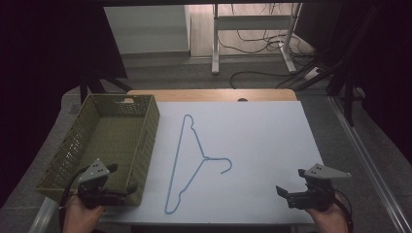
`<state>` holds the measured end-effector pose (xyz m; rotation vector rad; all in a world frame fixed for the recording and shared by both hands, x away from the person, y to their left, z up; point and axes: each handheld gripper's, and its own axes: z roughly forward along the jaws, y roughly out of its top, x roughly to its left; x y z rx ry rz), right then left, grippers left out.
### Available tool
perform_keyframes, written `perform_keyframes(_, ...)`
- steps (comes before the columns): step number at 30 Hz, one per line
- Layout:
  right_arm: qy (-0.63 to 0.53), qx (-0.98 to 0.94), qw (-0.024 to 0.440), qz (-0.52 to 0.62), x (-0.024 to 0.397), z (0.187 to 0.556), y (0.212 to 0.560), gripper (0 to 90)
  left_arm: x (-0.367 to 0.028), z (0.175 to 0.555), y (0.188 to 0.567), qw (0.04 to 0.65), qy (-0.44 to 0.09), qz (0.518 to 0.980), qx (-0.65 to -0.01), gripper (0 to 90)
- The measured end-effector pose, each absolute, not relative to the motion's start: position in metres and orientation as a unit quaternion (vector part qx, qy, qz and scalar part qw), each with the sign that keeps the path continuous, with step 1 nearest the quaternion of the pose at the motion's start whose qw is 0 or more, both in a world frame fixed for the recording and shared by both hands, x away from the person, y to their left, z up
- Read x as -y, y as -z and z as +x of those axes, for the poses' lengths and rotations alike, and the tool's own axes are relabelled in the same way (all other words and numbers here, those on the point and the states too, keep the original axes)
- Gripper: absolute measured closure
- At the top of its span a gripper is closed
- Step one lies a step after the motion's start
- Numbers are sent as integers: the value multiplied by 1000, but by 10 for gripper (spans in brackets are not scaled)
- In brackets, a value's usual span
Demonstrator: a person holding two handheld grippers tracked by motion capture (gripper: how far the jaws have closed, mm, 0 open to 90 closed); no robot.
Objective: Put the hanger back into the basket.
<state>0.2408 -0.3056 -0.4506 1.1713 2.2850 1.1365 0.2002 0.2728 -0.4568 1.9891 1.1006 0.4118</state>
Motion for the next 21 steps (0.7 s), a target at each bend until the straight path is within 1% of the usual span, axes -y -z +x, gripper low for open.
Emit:
perform_keyframes(16,-399,-803,164,411,304,241,451,0,-275,201,456,395,-167,787,-444,32)
perform_keyframes(21,-399,-804,161,411,304,242,452,0,-275,201,455,403,-152,786,-444,37)
